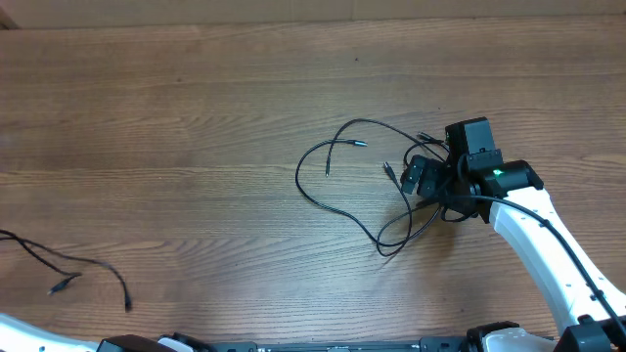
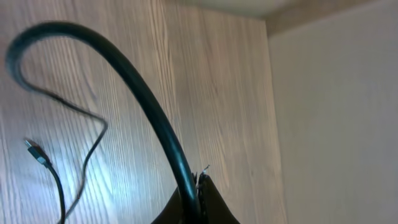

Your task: Untangle cables

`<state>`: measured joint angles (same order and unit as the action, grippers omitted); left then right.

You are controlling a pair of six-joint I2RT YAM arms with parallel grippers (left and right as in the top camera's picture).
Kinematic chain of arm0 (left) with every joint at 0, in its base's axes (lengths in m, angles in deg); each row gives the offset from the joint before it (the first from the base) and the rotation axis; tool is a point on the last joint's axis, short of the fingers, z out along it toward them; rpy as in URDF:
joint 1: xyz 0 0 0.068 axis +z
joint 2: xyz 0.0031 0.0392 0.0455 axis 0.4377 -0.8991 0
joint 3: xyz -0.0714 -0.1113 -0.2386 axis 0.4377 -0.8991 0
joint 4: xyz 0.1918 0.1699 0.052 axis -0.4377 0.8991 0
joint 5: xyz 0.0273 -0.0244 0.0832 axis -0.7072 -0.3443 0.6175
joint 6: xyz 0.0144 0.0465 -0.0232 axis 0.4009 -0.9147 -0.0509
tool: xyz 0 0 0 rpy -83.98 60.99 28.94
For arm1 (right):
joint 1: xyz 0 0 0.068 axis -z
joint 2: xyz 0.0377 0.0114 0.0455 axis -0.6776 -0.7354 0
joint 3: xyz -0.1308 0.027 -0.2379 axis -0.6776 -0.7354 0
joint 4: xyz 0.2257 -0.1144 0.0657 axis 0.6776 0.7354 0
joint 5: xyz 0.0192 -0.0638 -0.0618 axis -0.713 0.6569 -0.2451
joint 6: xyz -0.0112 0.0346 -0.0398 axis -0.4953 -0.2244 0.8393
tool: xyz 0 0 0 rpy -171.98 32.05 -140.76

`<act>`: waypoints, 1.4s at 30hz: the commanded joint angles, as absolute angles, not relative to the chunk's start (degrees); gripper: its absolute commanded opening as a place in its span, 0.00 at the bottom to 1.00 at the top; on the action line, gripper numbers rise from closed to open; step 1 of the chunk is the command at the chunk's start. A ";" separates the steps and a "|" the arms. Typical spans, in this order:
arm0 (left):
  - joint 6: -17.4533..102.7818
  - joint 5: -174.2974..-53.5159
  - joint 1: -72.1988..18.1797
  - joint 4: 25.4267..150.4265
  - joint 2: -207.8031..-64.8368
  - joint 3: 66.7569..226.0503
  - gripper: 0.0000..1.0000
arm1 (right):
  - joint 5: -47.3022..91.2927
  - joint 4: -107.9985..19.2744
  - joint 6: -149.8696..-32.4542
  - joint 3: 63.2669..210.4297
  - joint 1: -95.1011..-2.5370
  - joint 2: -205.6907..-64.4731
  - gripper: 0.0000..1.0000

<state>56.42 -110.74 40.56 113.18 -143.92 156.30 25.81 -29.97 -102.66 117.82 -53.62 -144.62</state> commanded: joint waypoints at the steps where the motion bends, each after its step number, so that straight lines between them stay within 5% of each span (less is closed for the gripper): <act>1: 61.80 -107.00 40.71 108.22 -143.33 157.53 0.04 | 25.85 -30.30 -102.57 118.11 -53.62 -144.75 1.00; 11: 67.68 -101.51 39.84 93.14 -149.42 157.53 0.04 | 25.85 -30.30 -102.57 118.11 -53.62 -144.75 1.00; 28: 70.30 -94.96 32.63 113.58 -177.47 157.20 0.04 | 25.85 -30.30 -102.57 118.11 -53.62 -144.75 1.00; 30: 70.91 -94.89 32.61 114.56 -180.09 157.20 0.29 | 25.87 -30.30 -102.57 118.11 -53.62 -144.75 1.00; 32: 73.17 -94.87 32.63 116.55 -182.06 157.20 0.90 | 25.85 -30.30 -102.57 118.11 -53.62 -144.75 1.00; 33: 73.14 -94.85 32.65 116.55 -182.06 157.20 1.00 | 25.87 -30.30 -102.57 118.11 -53.62 -144.75 1.00; 42: 72.75 -103.04 32.67 119.24 -175.28 157.44 1.00 | 25.85 -30.30 -102.57 118.11 -53.62 -144.75 1.00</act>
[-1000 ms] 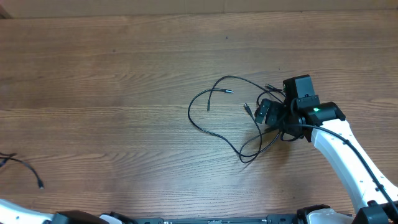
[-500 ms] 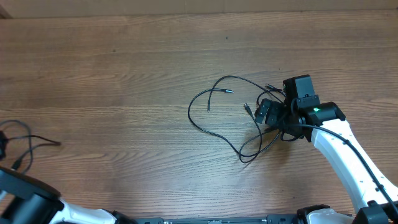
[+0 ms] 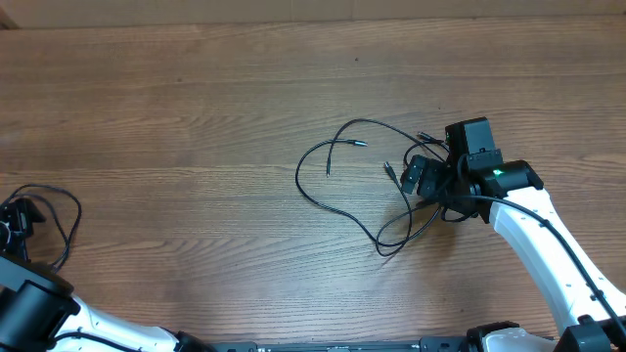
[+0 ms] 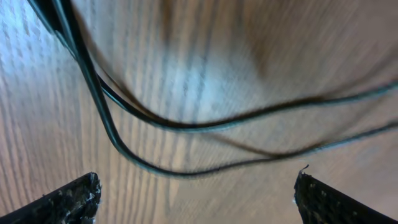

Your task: Untangle cables

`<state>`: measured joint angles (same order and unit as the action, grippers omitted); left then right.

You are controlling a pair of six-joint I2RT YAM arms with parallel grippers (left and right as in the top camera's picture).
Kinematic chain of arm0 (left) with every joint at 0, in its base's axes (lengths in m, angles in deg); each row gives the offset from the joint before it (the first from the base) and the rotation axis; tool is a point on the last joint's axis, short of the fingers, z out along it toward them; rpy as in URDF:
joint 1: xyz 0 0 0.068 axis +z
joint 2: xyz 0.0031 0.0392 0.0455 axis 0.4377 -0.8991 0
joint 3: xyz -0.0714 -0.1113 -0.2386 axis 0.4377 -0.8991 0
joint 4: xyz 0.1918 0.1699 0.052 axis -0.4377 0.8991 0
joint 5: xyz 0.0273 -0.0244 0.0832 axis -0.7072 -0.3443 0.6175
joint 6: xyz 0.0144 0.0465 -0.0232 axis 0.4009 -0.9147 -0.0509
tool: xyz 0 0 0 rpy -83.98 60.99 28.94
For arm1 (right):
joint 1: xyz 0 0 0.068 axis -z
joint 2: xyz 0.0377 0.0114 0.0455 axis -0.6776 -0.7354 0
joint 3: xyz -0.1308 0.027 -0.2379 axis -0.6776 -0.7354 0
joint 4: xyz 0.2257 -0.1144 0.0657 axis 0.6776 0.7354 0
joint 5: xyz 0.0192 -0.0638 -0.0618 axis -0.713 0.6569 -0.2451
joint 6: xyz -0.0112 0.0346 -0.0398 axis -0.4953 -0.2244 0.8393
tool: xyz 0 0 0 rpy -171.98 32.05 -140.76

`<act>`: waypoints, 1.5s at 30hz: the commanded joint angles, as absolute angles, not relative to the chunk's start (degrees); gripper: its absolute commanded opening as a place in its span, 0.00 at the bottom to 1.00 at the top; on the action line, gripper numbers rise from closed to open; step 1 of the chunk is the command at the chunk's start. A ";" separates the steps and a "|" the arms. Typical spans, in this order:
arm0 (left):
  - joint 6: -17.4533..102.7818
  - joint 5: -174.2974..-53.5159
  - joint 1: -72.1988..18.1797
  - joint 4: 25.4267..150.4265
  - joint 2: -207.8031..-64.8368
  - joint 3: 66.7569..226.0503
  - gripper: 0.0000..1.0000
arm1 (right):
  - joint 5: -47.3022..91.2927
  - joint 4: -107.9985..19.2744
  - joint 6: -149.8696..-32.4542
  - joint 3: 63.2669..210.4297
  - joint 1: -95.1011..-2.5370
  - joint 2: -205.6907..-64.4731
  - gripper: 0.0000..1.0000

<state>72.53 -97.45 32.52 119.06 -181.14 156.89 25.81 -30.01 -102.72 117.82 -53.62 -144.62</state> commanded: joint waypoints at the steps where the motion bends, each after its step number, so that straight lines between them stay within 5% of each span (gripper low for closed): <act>1: 72.05 -105.34 32.65 119.04 -173.25 157.46 0.99 | 25.85 -30.30 -102.57 118.11 -53.62 -144.75 1.00; 9: 66.54 -112.35 31.05 117.38 -152.18 157.46 1.00 | 25.85 -30.30 -102.57 118.11 -53.62 -144.75 1.00; 16: 61.45 -113.14 19.23 117.71 -137.58 157.44 1.00 | 26.49 -30.95 -102.55 118.11 -53.62 -144.75 1.00; 28: 48.69 -113.14 -1.84 127.11 -136.99 157.42 1.00 | 24.10 -34.84 -102.57 118.76 -53.59 -144.73 1.00; 39: 36.38 -113.36 -18.71 127.15 -136.99 157.42 1.00 | 27.71 -9.60 -102.35 144.64 -53.51 -144.73 1.00; 45: 20.08 -113.08 -37.25 123.21 -138.12 156.94 1.00 | 29.96 6.71 -102.61 162.45 -53.51 -144.62 1.00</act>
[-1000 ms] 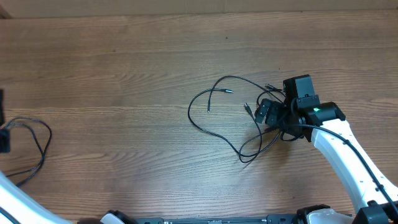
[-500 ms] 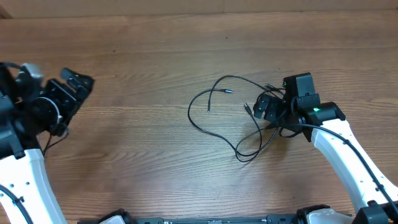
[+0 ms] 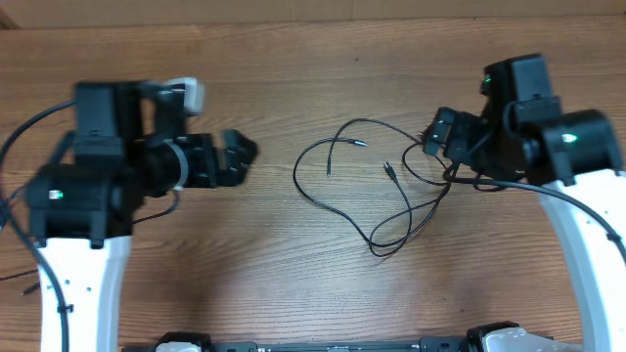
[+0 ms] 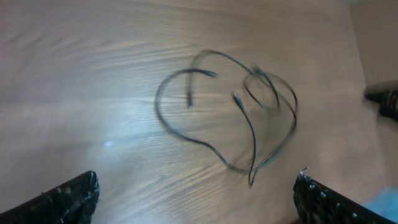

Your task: Untangle cables

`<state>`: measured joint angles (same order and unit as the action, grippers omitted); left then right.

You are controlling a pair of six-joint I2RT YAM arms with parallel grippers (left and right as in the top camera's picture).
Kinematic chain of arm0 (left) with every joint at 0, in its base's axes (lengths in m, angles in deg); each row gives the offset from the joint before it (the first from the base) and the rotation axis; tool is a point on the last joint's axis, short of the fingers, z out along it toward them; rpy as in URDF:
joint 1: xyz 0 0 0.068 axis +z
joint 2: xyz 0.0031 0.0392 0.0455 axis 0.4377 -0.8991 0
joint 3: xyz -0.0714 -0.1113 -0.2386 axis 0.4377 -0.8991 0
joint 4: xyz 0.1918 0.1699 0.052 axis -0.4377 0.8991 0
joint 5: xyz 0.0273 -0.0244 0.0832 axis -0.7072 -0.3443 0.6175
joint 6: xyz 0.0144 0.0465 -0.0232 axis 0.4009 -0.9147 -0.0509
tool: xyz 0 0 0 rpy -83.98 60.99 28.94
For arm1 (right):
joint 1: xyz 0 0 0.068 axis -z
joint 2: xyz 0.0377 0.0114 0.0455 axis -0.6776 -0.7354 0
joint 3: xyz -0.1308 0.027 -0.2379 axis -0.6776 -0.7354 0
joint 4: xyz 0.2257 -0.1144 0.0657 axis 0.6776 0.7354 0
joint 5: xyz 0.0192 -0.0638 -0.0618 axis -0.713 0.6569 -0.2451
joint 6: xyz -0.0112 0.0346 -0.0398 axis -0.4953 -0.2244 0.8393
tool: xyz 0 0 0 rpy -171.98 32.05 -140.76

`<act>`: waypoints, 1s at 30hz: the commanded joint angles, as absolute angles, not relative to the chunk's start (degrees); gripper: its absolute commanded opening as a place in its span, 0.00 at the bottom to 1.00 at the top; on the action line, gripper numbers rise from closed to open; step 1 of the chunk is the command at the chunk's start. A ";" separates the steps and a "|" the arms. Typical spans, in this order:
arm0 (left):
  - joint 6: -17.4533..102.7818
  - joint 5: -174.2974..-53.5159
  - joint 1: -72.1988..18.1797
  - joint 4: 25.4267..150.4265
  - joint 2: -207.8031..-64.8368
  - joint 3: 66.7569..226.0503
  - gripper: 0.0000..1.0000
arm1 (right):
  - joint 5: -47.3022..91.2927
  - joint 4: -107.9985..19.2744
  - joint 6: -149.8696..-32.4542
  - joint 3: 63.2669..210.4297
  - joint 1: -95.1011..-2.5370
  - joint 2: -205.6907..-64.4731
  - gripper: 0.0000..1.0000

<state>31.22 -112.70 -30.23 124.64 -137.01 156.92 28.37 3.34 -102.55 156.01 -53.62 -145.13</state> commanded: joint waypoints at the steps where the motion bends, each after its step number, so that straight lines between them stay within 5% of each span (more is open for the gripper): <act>1: 18.92 -113.08 -39.37 122.62 -138.69 156.92 0.99 | 29.98 8.59 -102.61 164.36 -53.51 -144.58 1.00; 15: 15.18 -111.20 -67.52 114.91 -165.03 156.89 1.00 | 33.20 14.14 -102.81 168.86 -51.28 -132.14 1.00; 24: 17.02 -108.70 -71.87 111.41 -177.38 156.89 0.98 | 33.20 15.43 -102.79 168.86 -51.26 -129.67 1.00; 26: 18.46 -108.97 -71.85 111.37 -180.00 156.89 0.76 | 33.20 15.65 -102.79 168.86 -51.26 -129.67 1.00; 27: 18.44 -108.95 -71.85 111.30 -180.96 156.89 0.56 | 33.20 15.62 -102.79 168.86 -51.26 -129.67 1.00; 30: 18.46 -108.79 -71.85 111.02 -181.73 156.92 0.29 | 33.18 15.60 -102.79 168.86 -51.26 -129.67 1.00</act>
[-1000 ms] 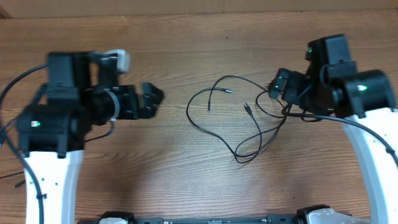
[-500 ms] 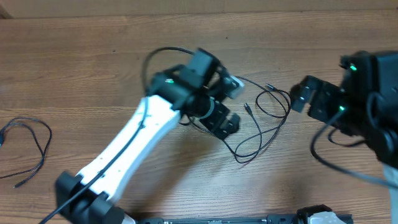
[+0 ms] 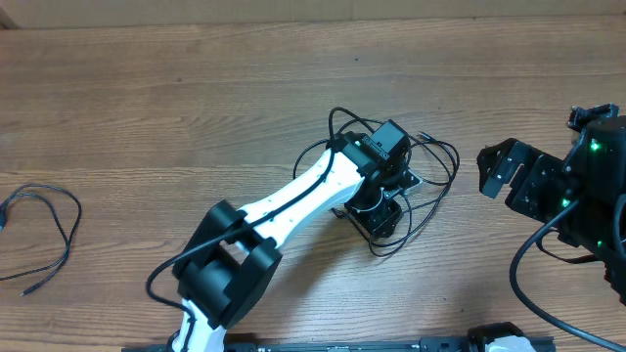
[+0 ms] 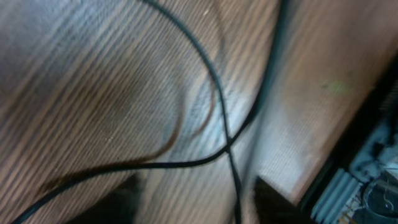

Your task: Untangle cables

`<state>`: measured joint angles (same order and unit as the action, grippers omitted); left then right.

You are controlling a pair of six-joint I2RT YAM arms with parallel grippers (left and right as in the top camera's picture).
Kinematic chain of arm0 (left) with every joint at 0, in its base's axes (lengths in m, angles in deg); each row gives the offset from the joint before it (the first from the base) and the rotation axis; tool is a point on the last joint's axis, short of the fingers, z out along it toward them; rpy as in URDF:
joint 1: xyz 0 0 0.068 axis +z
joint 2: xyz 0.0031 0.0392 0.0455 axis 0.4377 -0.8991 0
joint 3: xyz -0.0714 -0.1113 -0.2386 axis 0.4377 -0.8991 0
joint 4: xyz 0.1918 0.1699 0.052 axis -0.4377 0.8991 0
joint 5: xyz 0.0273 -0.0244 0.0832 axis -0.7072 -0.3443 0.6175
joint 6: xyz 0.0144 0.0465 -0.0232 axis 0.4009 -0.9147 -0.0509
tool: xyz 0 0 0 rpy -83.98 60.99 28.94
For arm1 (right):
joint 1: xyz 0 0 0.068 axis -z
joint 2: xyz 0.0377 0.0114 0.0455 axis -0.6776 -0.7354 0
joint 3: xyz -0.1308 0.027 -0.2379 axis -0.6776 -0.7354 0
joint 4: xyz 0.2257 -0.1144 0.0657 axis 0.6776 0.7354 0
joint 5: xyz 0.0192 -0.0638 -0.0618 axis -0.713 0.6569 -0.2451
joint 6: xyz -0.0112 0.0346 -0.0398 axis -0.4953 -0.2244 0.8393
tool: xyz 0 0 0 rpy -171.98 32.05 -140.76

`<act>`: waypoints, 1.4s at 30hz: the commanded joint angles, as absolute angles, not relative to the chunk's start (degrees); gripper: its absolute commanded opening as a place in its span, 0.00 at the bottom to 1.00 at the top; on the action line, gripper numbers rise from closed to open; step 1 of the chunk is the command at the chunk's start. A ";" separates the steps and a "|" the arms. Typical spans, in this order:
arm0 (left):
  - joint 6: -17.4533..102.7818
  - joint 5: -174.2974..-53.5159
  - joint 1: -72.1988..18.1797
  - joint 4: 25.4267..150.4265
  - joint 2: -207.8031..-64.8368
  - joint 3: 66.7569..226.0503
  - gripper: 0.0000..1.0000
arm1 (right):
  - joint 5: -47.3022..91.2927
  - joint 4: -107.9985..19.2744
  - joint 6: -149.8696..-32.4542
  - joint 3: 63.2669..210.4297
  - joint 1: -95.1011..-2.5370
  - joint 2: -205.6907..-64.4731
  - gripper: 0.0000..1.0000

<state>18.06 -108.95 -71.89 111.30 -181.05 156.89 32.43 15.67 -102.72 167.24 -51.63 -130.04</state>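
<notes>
A tangle of thin black cables (image 3: 452, 156) lies at the middle right of the wooden table (image 3: 196, 98). My left arm reaches across from the near left, and the left gripper (image 3: 378, 210) points down into the tangle. In the left wrist view its jaws stand open, blurred dark fingers (image 4: 118, 202) on either side, and a cable strand (image 4: 213, 81) crosses the wood and runs down between them. My right gripper (image 3: 501, 168) hangs to the right of the tangle, apart from it, open and holding nothing.
A separate black cable (image 3: 76, 217) lies by itself at the far left edge of the table. The right arm's body (image 3: 587, 186) fills the right side. The left wrist view shows the table edge and dark hardware (image 4: 373, 180) at its lower right.
My left gripper was raised over the left half of the table; now it is down in the tangle at the centre. The right gripper has let go of the cables and moved right.
The left gripper first held a cable at the far left while the right gripper was at the tangle. Then the left stood open over that cable, left lying there. Later both arms were raised, the right lifting the tangle's edge. Now the left is in the tangle, the right clear.
</notes>
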 commanded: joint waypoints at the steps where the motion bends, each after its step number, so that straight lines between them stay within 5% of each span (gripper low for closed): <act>1: 18.44 -108.70 -71.85 110.84 -181.66 156.96 0.19 | 33.18 15.60 -102.79 168.84 -51.26 -129.67 1.00; 2: 18.44 -107.61 -71.46 110.89 -181.51 157.73 0.04 | 33.02 15.62 -102.79 168.79 -51.26 -129.74 1.00; 11: 20.18 -99.28 -58.87 133.38 -177.38 191.87 0.04 | 29.26 14.97 -102.81 168.79 -51.26 -132.62 1.00; 19: 22.06 -109.93 -50.47 135.30 -171.96 210.40 0.04 | -1.51 11.34 -102.79 168.79 -51.26 -140.19 1.00; 30: 37.87 -134.56 -41.40 106.54 -164.42 212.94 0.04 | -1.56 6.68 -113.65 168.20 -51.28 -152.49 1.00; 38: 39.88 -131.85 -35.00 93.86 -163.21 212.94 0.04 | -0.59 1.37 -117.98 165.27 -51.65 -160.12 1.00; 42: 39.66 -119.46 -26.95 95.35 -163.28 212.94 0.04 | 4.67 2.62 -117.96 165.27 -52.83 -164.75 1.00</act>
